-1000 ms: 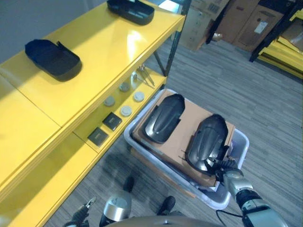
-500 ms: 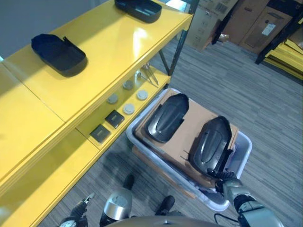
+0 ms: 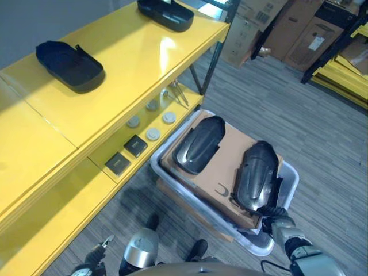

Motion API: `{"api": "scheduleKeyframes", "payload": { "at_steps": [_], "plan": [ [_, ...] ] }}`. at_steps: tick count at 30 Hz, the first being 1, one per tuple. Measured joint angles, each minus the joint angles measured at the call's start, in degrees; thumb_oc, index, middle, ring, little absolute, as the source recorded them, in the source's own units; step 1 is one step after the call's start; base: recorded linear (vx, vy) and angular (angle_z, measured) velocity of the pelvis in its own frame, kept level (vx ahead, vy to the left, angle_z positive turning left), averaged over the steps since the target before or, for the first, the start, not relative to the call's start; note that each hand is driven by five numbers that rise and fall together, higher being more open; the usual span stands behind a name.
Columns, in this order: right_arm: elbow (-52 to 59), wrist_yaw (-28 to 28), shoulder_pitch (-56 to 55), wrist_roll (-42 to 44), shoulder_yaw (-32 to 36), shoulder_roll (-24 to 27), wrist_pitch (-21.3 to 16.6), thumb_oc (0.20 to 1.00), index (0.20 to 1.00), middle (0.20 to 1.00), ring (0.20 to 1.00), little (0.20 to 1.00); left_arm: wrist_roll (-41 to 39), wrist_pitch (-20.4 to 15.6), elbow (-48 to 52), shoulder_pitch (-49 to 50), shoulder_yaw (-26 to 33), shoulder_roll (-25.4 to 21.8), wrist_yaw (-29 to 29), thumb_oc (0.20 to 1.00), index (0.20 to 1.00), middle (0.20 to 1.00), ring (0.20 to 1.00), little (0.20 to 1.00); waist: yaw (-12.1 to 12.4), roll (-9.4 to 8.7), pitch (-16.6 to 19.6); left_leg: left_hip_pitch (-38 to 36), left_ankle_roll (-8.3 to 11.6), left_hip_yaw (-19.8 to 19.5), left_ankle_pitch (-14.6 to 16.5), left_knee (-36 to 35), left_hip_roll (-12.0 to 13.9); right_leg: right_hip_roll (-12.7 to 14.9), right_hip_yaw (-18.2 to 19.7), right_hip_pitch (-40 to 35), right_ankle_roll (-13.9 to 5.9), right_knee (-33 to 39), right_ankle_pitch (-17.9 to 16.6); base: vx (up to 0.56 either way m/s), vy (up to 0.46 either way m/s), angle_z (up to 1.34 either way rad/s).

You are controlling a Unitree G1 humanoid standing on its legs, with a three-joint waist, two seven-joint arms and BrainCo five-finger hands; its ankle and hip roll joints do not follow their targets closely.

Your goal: Move parts from the plastic box to the shelf.

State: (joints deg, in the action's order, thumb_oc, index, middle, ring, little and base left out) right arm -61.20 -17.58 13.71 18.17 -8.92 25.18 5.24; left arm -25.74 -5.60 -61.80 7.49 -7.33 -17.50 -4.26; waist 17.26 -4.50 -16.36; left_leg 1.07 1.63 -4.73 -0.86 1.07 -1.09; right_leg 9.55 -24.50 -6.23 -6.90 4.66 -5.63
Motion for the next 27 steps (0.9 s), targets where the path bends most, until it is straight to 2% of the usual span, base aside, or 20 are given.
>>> {"api": "scheduleKeyframes", "payload": {
  "at_steps": [7, 9, 13, 14, 19, 25, 27],
  "plan": [
    [1.9, 0.0, -0.4, 0.0, 0.0, -0.3, 0.0, 0.2, 0.2, 0.2, 0.2, 0.2, -1.1, -0.1, 1.1, 0.0, 0.3, 0.1, -2.8, 1.0, 1.0, 1.0, 1.0, 1.0, -0.4, 0.11, 1.8, -0.7, 0.02, 0.1, 0.0, 0.3, 0.0, 0.0, 0.1, -0.8, 0.09, 0.0, 0.0, 0.0, 0.0, 0.0],
    [7.9, -0.1, -2.5, 0.0, -0.1, -0.3, 0.2, 0.2, 0.2, 0.2, 0.2, 0.2, -1.8, 0.3, 7.3, 0.6, 0.6, 0.0, -4.8, 1.0, 1.0, 1.0, 1.0, 1.0, -0.6, 0.25, 2.6, -2.0, 0.08, 0.2, 0.2, -0.3, 0.0, 0.1, 0.4, -1.8, 0.23, 0.0, 0.1, 0.0, 0.0, 0.0],
    [19.6, -0.4, -6.5, 0.0, -1.0, -0.3, 1.8, 0.2, 0.2, 0.2, 0.2, 0.2, -5.2, 3.9, 24.7, 2.3, -0.1, -0.4, -6.5, 1.0, 1.0, 1.0, 1.0, 1.0, -1.1, 0.24, 4.7, -2.4, -0.31, 0.3, 0.4, -0.4, 0.1, 0.0, 0.5, -2.2, 0.34, 0.0, 0.1, 0.0, 0.008, -0.01],
    [21.2, -0.4, -7.1, 0.0, -1.9, -0.3, 1.8, 0.2, 0.2, 0.2, 0.2, 0.2, -5.7, 4.3, 27.9, 2.0, -0.6, -0.8, -7.0, 1.0, 1.0, 1.0, 1.0, 1.0, -1.5, 0.19, 5.4, -2.4, -0.32, 0.4, 0.4, -0.4, 0.1, 0.1, 0.6, -2.0, 0.35, 0.0, 0.1, -0.02, 0.052, -0.07],
    [26.8, -0.2, -7.9, 0.0, -2.2, -0.4, 2.4, 0.2, 0.2, 0.2, 0.2, 0.2, -10.2, 10.5, 42.2, -0.3, -2.6, -4.5, -8.5, 1.0, 1.0, 1.0, 1.0, 1.0, -3.1, 0.94, 7.0, -4.5, -0.7, 2.2, -0.1, -2.3, 0.2, 0.2, 2.5, -2.3, 0.41, 0.0, 0.0, -0.03, 0.057, -0.2],
    [33.4, -0.2, -7.1, 0.7, -5.6, 0.0, 2.5, 0.2, 0.2, 0.2, 0.2, 0.2, -14.5, 15.0, 43.5, -10.3, -7.3, -3.4, -4.4, 1.0, 1.0, 1.0, 1.0, 1.0, -7.2, 3.19, 8.4, -6.5, -0.89, 4.9, -1.4, -4.2, 0.6, 0.0, 5.2, -1.7, 0.38, 0.0, -0.4, -0.03, 0.02, -0.21],
    [33.4, -0.2, -5.8, 1.3, -6.8, 0.0, 2.5, 0.2, 0.2, 0.2, 0.2, 0.2, -14.6, 16.4, 43.0, -12.5, -7.5, -2.4, -2.7, 1.0, 1.0, 1.0, 1.0, 1.0, -8.3, 3.38, 8.4, -7.2, -0.87, 5.7, -1.5, -4.3, 0.7, -0.2, 5.8, -1.7, 0.39, 0.0, -0.4, -0.02, -0.002, -0.16]
  ]
}}
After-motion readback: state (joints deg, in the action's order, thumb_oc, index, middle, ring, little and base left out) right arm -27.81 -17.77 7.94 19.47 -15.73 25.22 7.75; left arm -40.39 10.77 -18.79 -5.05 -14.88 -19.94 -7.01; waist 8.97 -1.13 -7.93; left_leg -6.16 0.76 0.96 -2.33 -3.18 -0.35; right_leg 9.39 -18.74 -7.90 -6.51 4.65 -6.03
